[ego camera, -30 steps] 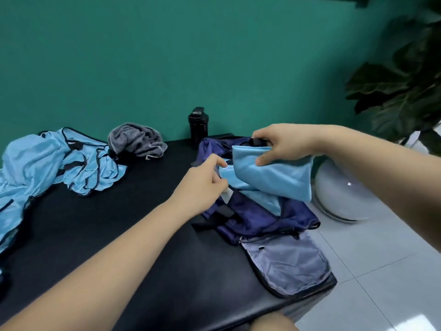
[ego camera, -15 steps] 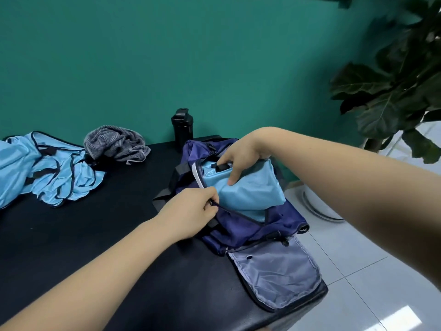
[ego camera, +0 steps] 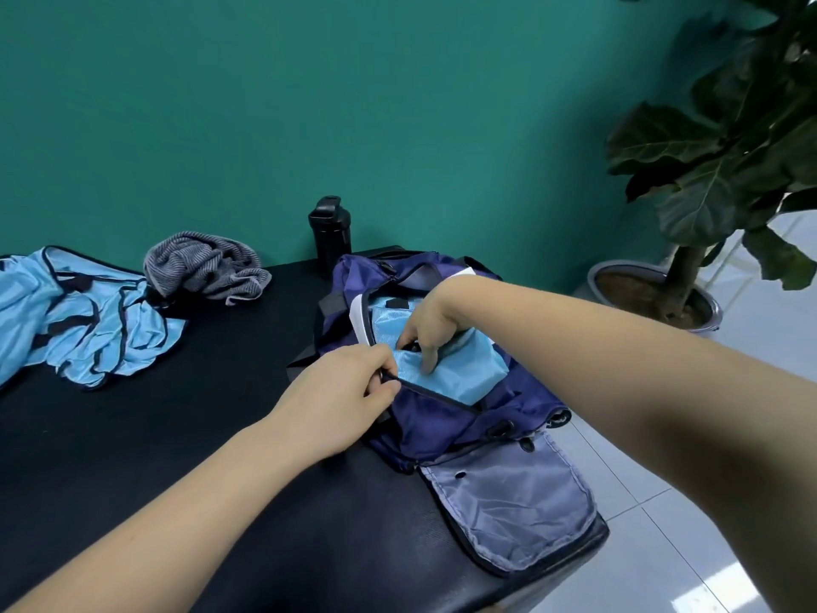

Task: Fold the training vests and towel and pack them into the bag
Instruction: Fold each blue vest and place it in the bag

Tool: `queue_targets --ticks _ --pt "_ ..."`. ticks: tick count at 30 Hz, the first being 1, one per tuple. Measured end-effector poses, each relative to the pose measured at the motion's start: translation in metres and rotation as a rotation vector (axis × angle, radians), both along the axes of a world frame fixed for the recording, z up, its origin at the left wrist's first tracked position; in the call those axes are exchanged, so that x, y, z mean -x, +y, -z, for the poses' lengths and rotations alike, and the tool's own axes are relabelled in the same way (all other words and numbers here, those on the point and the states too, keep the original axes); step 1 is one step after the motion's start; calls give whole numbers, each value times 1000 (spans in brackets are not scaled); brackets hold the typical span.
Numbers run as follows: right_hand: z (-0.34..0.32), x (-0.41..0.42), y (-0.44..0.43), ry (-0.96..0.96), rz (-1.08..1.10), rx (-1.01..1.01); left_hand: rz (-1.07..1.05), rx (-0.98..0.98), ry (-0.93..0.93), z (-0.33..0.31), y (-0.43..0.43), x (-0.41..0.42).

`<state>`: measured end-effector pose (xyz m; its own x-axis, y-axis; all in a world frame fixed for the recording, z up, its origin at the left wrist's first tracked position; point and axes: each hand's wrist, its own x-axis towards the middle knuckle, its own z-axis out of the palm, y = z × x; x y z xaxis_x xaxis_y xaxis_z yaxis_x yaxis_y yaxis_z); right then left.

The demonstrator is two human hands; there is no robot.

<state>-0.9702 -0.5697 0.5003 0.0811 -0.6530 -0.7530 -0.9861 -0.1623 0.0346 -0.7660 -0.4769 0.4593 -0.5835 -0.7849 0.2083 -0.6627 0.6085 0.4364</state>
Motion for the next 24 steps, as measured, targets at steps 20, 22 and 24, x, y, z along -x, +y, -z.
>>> queue_targets --ticks 20,22,24 --pt "-2 64 58 110 -219 514 111 16 -562 -2 -20 105" --pt "4 56 53 227 -222 457 123 -18 -596 2 -21 105" --pt "8 46 48 342 -217 430 147 -53 -624 6 -24 103"
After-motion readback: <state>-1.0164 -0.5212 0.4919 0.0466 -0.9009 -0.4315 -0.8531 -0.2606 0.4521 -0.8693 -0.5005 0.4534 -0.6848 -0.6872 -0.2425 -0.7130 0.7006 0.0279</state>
